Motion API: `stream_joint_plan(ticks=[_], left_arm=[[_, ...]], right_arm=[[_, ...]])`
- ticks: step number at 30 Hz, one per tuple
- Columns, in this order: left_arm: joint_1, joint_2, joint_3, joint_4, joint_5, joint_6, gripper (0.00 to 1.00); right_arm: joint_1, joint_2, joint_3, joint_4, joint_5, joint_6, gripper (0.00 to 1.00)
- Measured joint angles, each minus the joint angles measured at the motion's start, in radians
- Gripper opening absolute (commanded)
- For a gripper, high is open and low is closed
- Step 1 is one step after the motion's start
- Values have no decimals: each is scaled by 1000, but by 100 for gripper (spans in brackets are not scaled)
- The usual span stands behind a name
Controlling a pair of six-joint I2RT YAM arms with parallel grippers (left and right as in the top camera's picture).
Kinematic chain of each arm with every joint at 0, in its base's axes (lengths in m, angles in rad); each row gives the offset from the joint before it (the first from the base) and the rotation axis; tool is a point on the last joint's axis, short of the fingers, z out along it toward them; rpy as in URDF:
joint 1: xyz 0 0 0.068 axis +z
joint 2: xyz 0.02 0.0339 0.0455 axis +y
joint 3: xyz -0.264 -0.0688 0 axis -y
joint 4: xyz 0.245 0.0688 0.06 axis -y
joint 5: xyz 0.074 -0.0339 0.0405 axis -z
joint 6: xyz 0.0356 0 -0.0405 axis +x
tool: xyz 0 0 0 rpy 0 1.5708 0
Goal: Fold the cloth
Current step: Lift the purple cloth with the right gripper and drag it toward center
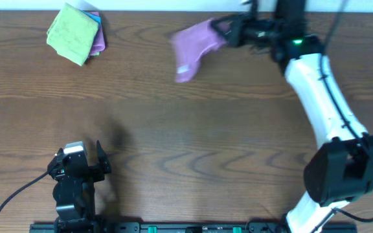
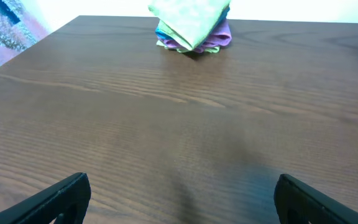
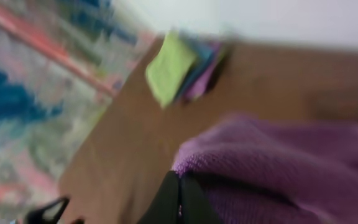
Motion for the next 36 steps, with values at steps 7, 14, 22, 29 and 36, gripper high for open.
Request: stream_joint_plan(ticks=[7,14,22,29,36], left_arm=[[0,0,0,0,0,0,95],[0,0,0,0,0,0,95],[0,0,0,0,0,0,95],[0,0,0,0,0,0,96],[0,0,0,0,0,0,95]], right_arm=[[195,5,0,-235,122,-93,1],[227,5,-4,-693,523,-114,99],[225,5,-5,-724,674,-136,99],[226,10,-105,-560,693,-252,1],[256,24,-233,-426,695,-272,1]])
